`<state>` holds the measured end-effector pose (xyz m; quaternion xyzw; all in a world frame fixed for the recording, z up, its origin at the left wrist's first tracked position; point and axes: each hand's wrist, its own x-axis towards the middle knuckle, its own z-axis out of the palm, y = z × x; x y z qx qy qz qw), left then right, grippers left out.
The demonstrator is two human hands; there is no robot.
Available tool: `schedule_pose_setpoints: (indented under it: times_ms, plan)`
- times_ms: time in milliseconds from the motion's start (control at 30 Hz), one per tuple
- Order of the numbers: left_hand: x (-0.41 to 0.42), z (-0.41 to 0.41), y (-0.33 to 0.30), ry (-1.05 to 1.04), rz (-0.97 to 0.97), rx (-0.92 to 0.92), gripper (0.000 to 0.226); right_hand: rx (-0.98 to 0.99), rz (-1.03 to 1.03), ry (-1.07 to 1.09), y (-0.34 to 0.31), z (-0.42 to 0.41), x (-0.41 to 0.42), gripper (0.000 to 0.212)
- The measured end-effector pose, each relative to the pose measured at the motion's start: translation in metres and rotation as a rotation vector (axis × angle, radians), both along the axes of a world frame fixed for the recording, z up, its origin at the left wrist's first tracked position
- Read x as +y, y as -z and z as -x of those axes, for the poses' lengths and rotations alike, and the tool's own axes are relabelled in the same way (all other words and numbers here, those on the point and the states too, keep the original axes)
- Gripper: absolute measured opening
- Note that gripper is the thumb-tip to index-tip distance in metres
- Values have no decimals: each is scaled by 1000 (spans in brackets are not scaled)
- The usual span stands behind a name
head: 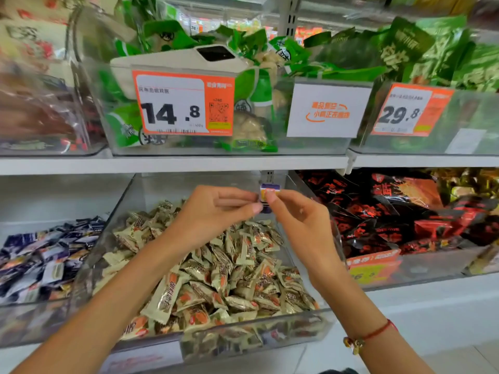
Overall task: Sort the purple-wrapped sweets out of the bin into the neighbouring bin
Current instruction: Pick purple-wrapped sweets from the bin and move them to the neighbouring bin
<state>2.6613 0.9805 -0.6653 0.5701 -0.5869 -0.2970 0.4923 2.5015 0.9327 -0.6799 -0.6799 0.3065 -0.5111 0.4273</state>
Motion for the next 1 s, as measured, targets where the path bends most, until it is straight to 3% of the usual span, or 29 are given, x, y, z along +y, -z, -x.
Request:
schedule_pose_setpoints:
  times_ms: [67,133,233,300,400,467,600,700,800,933,1000]
  plan:
    - [-3,-15,12,-54,-28,-388,34,21,-24,72,2,0,-10,19]
    - [1,-22,28,31,-132,-821,35,155,-91,81,5,-1,-21,13]
    - [9,-28,49,145,-275,-1096,37,453,-170,-19,15,-5,-33,10]
    - [13,-33,50,53,-268,-1122,38,720,-21,-150,22,-9,-36,12]
    - [14,-37,49,-59,-248,-1096,37,1217,259,-327,41,-24,-42,65]
    - [17,-37,53,-107,-240,-1059,36,1359,302,-357,53,-39,-45,76]
    - [22,-38,59,-149,-215,-1034,35,1479,438,-279,60,-55,-62,71]
    - [22,-36,58,-143,-214,-1039,35,1560,603,-11,52,-42,-80,52]
    - [22,-36,60,-143,-221,-1035,36,1638,591,171,40,-37,-88,50]
    - [23,-38,63,-149,-188,-988,40,1517,633,175,14,-38,-75,48]
    - [23,-38,64,-144,-159,-1002,56,1382,567,75,10,-31,-68,33]
